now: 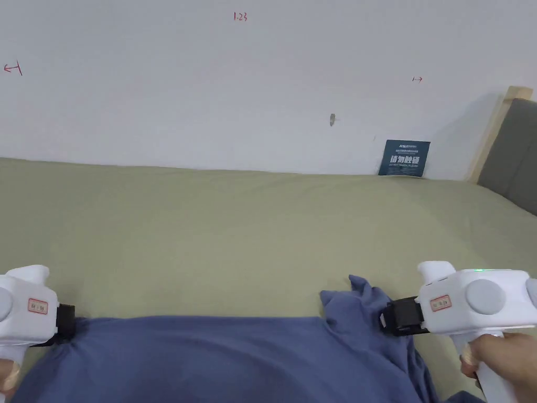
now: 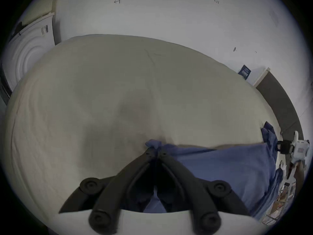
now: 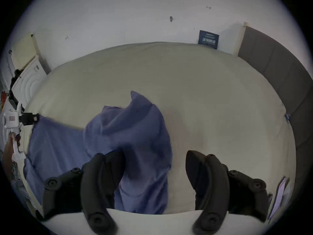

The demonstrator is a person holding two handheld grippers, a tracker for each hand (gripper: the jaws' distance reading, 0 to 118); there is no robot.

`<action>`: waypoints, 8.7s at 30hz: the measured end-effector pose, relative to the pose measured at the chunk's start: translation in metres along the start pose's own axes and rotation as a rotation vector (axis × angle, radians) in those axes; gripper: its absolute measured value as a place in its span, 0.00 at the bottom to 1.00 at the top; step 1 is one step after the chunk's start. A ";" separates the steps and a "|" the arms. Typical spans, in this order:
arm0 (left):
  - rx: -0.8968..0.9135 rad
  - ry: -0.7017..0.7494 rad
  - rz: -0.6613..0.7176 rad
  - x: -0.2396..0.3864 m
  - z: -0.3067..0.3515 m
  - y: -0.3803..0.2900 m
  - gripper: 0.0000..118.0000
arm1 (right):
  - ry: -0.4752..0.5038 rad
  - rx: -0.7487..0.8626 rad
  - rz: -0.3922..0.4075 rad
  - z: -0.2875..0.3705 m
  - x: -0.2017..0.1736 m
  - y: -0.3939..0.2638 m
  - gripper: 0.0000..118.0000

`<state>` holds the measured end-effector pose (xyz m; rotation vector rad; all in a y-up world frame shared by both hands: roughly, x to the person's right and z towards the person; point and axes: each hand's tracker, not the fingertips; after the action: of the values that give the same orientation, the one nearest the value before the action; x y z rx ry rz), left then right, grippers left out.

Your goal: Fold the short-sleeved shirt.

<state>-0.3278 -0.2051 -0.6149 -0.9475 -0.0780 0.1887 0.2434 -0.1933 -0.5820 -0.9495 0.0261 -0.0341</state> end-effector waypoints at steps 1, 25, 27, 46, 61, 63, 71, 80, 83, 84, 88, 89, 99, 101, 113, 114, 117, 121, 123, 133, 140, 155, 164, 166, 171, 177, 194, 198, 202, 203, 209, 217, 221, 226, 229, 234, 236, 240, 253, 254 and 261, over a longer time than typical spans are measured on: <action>-0.003 0.007 -0.008 0.002 -0.001 0.000 0.01 | 0.006 -0.018 -0.002 -0.010 -0.002 0.002 0.65; 0.094 -0.077 -0.110 -0.007 0.142 -0.005 0.01 | 0.088 0.176 -0.041 0.137 0.010 -0.019 0.02; 0.099 -0.085 -0.109 -0.010 0.157 -0.017 0.01 | 0.088 0.185 -0.031 0.155 0.005 -0.027 0.02; -0.091 -0.133 0.026 -0.061 0.180 -0.217 0.01 | 0.092 -0.022 -0.100 0.171 0.017 -0.235 0.02; -0.040 -0.226 0.023 -0.068 0.222 -0.188 0.81 | -0.030 0.055 0.006 0.211 0.000 -0.205 0.75; 0.031 -0.210 -0.041 -0.054 0.250 -0.182 0.79 | -0.039 0.109 0.006 0.232 -0.017 -0.194 0.75; 0.260 -0.173 -0.060 -0.055 0.270 -0.170 0.00 | 0.078 0.265 -0.053 0.261 -0.061 -0.177 0.00; 0.070 -0.406 0.156 -0.126 0.213 -0.168 0.00 | 0.116 0.245 -0.045 0.251 -0.079 -0.181 0.00; -0.057 -0.454 0.319 -0.158 0.177 -0.173 0.00 | 0.112 0.233 -0.036 0.251 -0.083 -0.182 0.00; -0.076 -0.482 0.337 -0.164 0.170 -0.174 0.00 | 0.111 0.230 -0.027 0.251 -0.083 -0.183 0.00; -0.128 -0.591 0.357 -0.175 0.153 -0.179 0.00 | 0.108 0.217 -0.001 0.250 -0.087 -0.182 0.00; -0.153 -0.625 0.367 -0.178 0.147 -0.178 0.00 | 0.109 0.216 0.002 0.249 -0.088 -0.183 0.00; -0.201 -0.835 0.426 -0.181 0.108 -0.185 0.85 | 0.133 0.201 0.041 0.246 -0.101 -0.182 0.00; -0.218 -0.781 0.339 -0.169 0.104 -0.186 0.85 | 0.133 0.200 0.054 0.245 -0.106 -0.182 0.00; -0.202 -0.595 0.214 -0.119 0.125 -0.172 0.05 | 0.180 0.182 0.066 0.236 -0.116 -0.186 0.00; -0.177 -0.602 0.208 -0.113 0.133 -0.168 0.05 | 0.181 0.181 0.070 0.237 -0.114 -0.186 0.00; -0.119 -0.675 0.162 -0.086 0.161 -0.149 0.05 | 0.176 0.187 0.071 0.240 -0.108 -0.184 0.00; -0.114 -0.768 0.085 -0.021 0.174 -0.129 0.05 | 0.180 0.218 0.040 0.249 -0.098 -0.180 0.00; -0.110 -0.811 0.056 0.019 0.170 -0.127 0.05 | 0.181 0.231 0.033 0.253 -0.092 -0.181 0.00; -0.326 -0.820 0.018 0.161 0.105 -0.170 0.26 | 0.163 0.254 -0.004 0.249 -0.067 -0.179 0.00; -0.129 -0.862 0.178 0.123 0.124 -0.169 0.03 | 0.177 0.258 -0.053 0.238 -0.062 -0.176 0.00; -0.442 -0.885 0.226 0.176 0.047 -0.245 0.01 | 0.187 0.285 -0.049 0.245 -0.070 -0.179 0.00; -0.330 -0.871 0.343 0.180 0.040 -0.255 0.00 | 0.171 0.268 -0.054 0.241 -0.068 -0.186 0.00; -0.334 -0.860 0.329 0.170 0.055 -0.239 0.00 | 0.179 0.258 -0.064 0.240 -0.067 -0.188 0.00; -0.219 -0.865 0.112 0.090 0.101 -0.190 0.00 | 0.176 0.245 -0.034 0.241 -0.069 -0.187 0.00; -0.227 -0.806 0.187 -0.003 0.104 -0.185 0.00 | 0.185 0.246 -0.026 0.242 -0.074 -0.187 0.00; -0.360 -0.919 0.276 0.044 0.039 -0.194 0.80 | 0.170 0.238 -0.033 0.244 -0.070 -0.186 0.00; -0.323 -0.855 0.287 0.058 0.062 -0.212 0.06 | 0.161 0.220 -0.028 0.239 -0.069 -0.190 0.00; -0.290 -0.807 0.296 0.033 0.083 -0.201 0.06 | 0.162 0.209 -0.024 0.238 -0.072 -0.188 0.00; -0.270 -0.781 0.295 0.021 0.091 -0.192 0.06 | 0.163 0.210 -0.023 0.238 -0.074 -0.186 0.00; -0.168 -0.636 0.355 -0.058 0.151 -0.160 0.06 | 0.184 0.227 -0.010 0.237 -0.085 -0.178 0.00; -0.114 -0.565 0.326 -0.067 0.201 -0.146 0.06 | 0.212 0.221 0.009 0.233 -0.095 -0.176 0.00; -0.141 -0.665 0.314 -0.009 0.196 -0.138 0.06 | 0.209 0.228 -0.002 0.236 -0.089 -0.175 0.00; -0.238 -0.800 0.260 0.079 0.162 -0.131 0.06 | 0.181 0.238 -0.022 0.241 -0.075 -0.175 0.00; -0.308 -0.799 0.179 0.134 0.139 -0.138 0.06 | 0.175 0.242 -0.049 0.243 -0.064 -0.178 0.00; -0.400 -0.835 0.252 0.177 0.102 -0.159 0.63 | 0.156 0.233 -0.076 0.242 -0.050 -0.187 0.00; -0.388 -0.880 0.310 0.178 0.100 -0.166 0.89 | 0.156 0.229 -0.087 0.242 -0.046 -0.191 0.00; -0.309 -0.917 0.300 0.167 0.107 -0.165 0.88 | 0.143 0.224 -0.098 0.238 -0.038 -0.193 0.00; -0.398 -0.684 0.092 0.223 0.041 -0.211 0.04 | 0.159 0.262 -0.115 0.232 -0.059 -0.181 0.00; -0.409 -0.686 0.087 0.225 0.033 -0.220 0.02 | 0.158 0.260 -0.109 0.233 -0.062 -0.180 0.00; -0.391 -0.732 0.134 0.219 0.055 -0.205 0.00 | 0.134 0.236 -0.070 0.225 -0.069 -0.180 0.00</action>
<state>-0.0949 -0.2350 -0.4202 -1.2330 -0.7482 0.6567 0.1799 -0.1123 -0.3037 -0.7106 0.1098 -0.1624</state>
